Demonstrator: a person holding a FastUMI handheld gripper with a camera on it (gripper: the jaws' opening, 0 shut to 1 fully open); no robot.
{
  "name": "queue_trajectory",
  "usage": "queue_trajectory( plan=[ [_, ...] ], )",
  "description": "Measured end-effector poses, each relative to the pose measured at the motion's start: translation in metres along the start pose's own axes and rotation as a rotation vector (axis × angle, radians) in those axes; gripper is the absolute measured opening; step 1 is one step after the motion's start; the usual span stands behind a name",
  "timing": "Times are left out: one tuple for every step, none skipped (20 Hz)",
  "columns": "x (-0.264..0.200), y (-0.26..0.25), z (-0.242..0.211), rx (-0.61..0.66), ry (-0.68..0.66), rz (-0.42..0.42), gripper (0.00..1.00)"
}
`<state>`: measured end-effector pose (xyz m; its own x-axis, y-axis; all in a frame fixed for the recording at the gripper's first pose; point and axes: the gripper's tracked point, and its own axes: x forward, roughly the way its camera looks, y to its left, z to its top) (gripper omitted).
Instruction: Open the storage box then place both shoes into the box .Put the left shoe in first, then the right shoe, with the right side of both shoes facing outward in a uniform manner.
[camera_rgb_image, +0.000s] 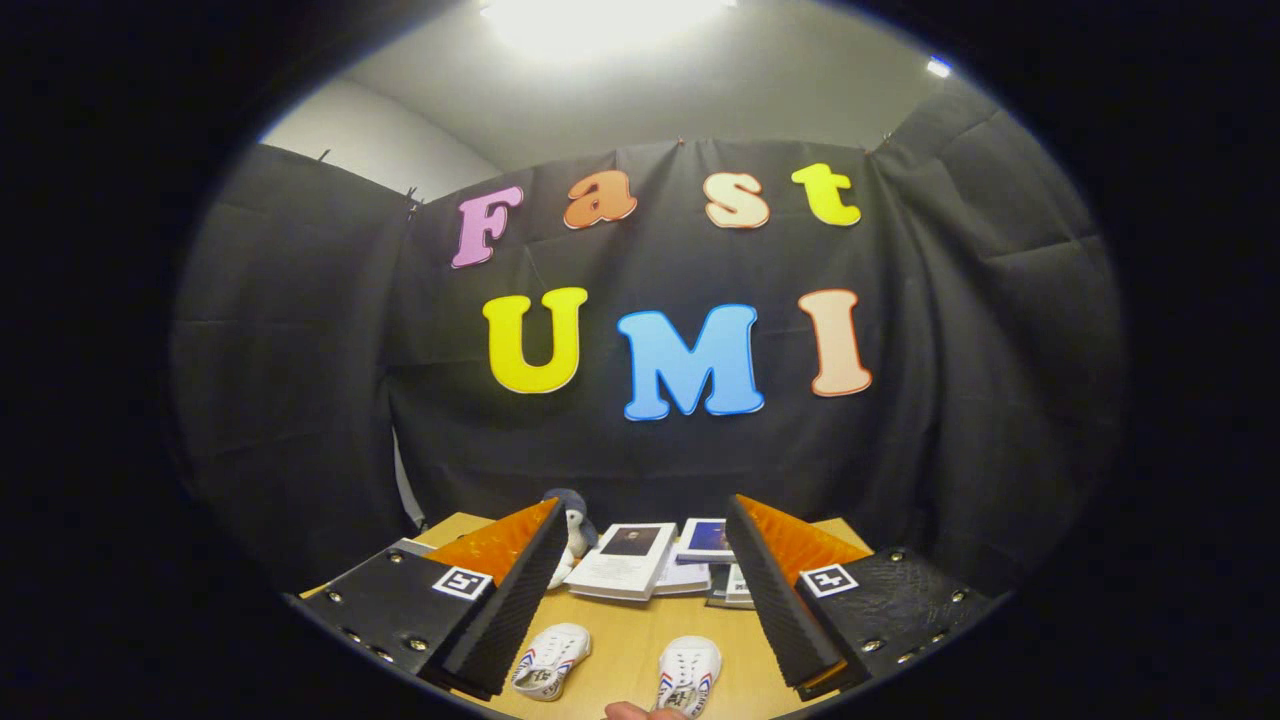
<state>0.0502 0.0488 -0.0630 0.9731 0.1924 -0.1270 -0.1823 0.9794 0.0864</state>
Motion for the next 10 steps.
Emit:
queue_trajectory(
  plan=[
    [0.007,0.007,-0.01,0.032,0.026,0.04,0.97],
    [0.013,0.013,-0.016,0.061,0.047,0.072,0.96],
    [0.021,0.019,-0.026,0.091,0.075,0.104,0.96],
    [0.028,0.028,-0.035,0.118,0.103,0.145,0.97],
    [0.035,0.037,-0.045,0.143,0.131,0.181,0.97],
    [0.043,0.045,-0.055,0.165,0.164,0.219,0.98],
    [0.049,0.057,-0.067,0.189,0.2,0.263,0.98],
    [0.054,0.067,-0.076,0.21,0.231,0.3,0.98],
    [0.059,0.081,-0.088,0.238,0.271,0.35,0.97],
    [0.063,0.092,-0.098,0.264,0.309,0.39,0.97]
  ],
)
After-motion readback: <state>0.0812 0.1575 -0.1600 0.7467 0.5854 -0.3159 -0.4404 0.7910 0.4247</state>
